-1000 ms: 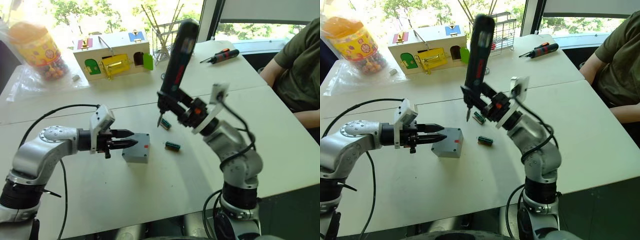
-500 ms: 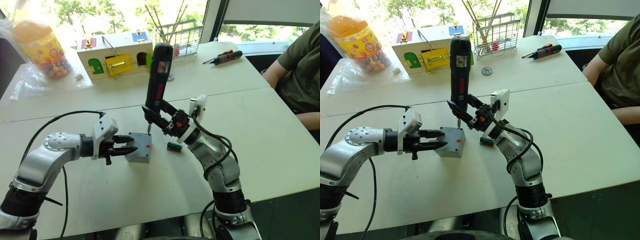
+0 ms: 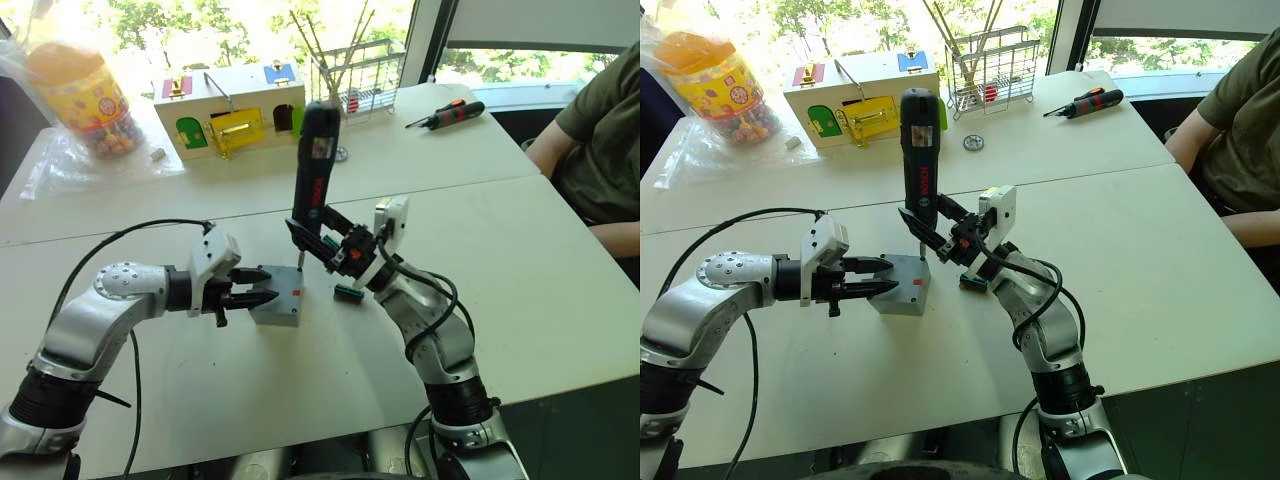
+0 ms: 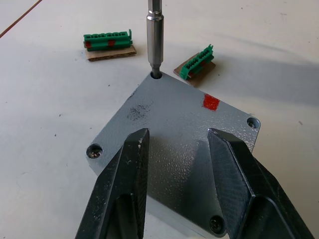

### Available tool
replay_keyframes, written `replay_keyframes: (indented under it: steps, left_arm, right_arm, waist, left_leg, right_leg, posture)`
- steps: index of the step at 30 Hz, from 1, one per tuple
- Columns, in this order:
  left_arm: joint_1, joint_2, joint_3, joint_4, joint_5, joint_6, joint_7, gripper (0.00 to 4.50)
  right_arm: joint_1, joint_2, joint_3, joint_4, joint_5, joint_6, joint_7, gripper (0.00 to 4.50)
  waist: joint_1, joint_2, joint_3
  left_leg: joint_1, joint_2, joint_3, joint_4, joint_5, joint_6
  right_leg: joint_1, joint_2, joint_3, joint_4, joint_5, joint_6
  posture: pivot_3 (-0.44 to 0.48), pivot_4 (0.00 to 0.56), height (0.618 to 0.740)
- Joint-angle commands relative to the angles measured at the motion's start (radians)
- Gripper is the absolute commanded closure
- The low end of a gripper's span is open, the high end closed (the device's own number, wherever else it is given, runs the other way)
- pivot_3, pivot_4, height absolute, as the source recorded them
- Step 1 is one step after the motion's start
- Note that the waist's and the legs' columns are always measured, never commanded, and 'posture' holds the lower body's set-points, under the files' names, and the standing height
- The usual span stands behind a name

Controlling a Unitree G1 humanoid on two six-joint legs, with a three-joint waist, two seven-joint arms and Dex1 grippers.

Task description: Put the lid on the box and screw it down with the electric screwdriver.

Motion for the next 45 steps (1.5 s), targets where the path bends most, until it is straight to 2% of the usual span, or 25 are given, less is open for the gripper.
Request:
replay_keyframes:
  steps: [1, 5, 8, 15, 19, 36, 41, 45]
  left_arm:
    - [0.003, 0.012, -0.022, 0.012, 0.022, -0.002, -0.009, 2.64]
    - [0.011, 0.014, -0.032, 0.017, 0.035, -0.013, -0.015, 2.64]
    - [0.014, 0.009, -0.033, 0.02, 0.037, -0.014, -0.014, 2.64]
    - [0.03, 0.001, -0.039, 0.023, 0.047, -0.025, -0.008, 2.64]
    - [0.036, 0.0, -0.039, 0.022, 0.049, -0.028, -0.007, 2.64]
    - [0.04, -0.021, -0.063, 0.027, 0.065, -0.039, -0.004, 2.64]
    - [0.036, -0.033, -0.079, 0.045, 0.073, -0.049, -0.006, 2.64]
    - [0.025, -0.04, -0.091, 0.069, 0.077, -0.06, -0.013, 2.64]
  right_arm:
    - [0.007, -0.032, 0.067, 0.01, -0.042, 0.009, 0.023, 2.67]
    - [0.012, -0.043, 0.086, 0.048, -0.066, -0.003, 0.009, 2.67]
    - [0.02, -0.025, 0.066, 0.085, -0.059, -0.015, -0.016, 2.67]
    - [0.046, -0.074, 0.106, 0.115, -0.099, -0.053, 0.015, 2.67]
    - [0.062, -0.094, 0.121, 0.11, -0.103, -0.046, 0.024, 2.67]
    - [0.06, -0.102, 0.11, 0.091, -0.09, -0.027, 0.009, 2.67]
    - [0.012, -0.105, 0.059, 0.007, -0.045, 0.029, -0.01, 2.67]
    - [-0.107, -0.118, -0.036, -0.158, 0.075, 0.19, -0.055, 2.67]
  waist:
    - [0.0, 0.0, -0.001]
    - [0.0, 0.0, -0.002]
    - [0.001, -0.001, -0.004]
    - [0.001, 0.0, -0.007]
    - [0.003, 0.0, -0.009]
    - [0.023, 0.0, -0.018]
    - [0.026, 0.0, -0.018]
    - [0.029, 0.0, -0.017]
  left_leg:
    - [0.0, 0.0, 0.0, 0.0, 0.0, 0.0]
    - [0.006, 0.0, 0.0, -0.003, 0.0, 0.0]
    - [0.019, 0.001, 0.001, -0.011, 0.0, 0.0]
    - [0.023, 0.003, 0.001, -0.013, 0.0, 0.0]
    - [0.032, 0.003, 0.001, -0.017, -0.002, 0.003]
    - [0.033, 0.003, 0.001, -0.017, -0.004, 0.006]
    - [0.033, 0.003, 0.001, -0.017, -0.004, 0.006]
    - [0.032, 0.003, 0.001, -0.017, -0.004, 0.006]
  right_leg:
    - [0.0, 0.0, 0.0, 0.0, 0.0, 0.0]
    - [0.003, 0.0, 0.0, -0.001, 0.0, 0.0]
    - [0.012, 0.0, 0.001, -0.006, 0.0, 0.0]
    - [0.017, 0.002, 0.0, -0.012, 0.0, 0.0]
    - [0.026, 0.002, 0.001, -0.015, -0.001, 0.0]
    - [0.026, 0.002, 0.001, -0.016, -0.001, 0.0]
    - [0.027, 0.002, 0.001, -0.016, -0.001, 0.0]
    - [0.027, 0.002, 0.001, -0.018, -0.001, 0.0]
  posture:
    - [0.0, 0.15, 0.74]
    - [0.0, 0.15, 0.74]
    - [0.0, 0.15, 0.74]
    - [0.0, 0.15, 0.74]
    - [0.0, 0.15, 0.74]
    - [0.0, 0.15, 0.74]
    - [0.0, 0.15, 0.74]
    - [0.0, 0.15, 0.74]
